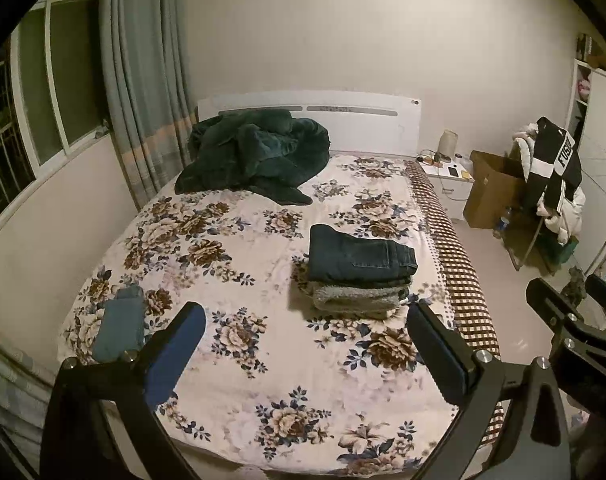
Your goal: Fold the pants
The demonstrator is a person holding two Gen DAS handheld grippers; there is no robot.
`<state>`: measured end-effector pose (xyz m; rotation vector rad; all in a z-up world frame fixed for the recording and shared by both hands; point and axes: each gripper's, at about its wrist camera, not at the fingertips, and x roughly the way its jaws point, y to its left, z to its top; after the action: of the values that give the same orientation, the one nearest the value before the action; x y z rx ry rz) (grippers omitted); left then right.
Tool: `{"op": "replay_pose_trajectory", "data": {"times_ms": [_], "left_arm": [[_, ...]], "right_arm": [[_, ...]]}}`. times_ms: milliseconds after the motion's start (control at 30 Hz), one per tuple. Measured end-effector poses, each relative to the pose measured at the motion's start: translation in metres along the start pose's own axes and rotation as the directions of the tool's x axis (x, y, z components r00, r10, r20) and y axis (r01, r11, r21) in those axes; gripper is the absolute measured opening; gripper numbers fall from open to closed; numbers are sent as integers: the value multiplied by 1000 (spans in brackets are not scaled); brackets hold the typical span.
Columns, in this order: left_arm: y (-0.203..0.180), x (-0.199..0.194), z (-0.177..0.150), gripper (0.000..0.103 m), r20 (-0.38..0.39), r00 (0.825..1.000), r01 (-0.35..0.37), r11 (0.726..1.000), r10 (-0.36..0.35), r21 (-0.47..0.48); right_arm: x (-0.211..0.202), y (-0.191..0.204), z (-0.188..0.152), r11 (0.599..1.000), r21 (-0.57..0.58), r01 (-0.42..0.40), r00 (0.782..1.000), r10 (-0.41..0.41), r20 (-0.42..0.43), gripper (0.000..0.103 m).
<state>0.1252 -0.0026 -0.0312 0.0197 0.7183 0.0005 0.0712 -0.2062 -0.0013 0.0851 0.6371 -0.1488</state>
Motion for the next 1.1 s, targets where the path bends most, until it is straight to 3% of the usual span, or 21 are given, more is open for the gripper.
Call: {"op": "replay_pose_trajectory", "data": {"times_ms": [1100], "left_arm": [[2, -5, 7, 103, 2, 1000, -8, 1000, 8, -3]], "right_arm": [[6, 1, 11, 1000, -4, -14, 1000, 14, 3, 103]]}}
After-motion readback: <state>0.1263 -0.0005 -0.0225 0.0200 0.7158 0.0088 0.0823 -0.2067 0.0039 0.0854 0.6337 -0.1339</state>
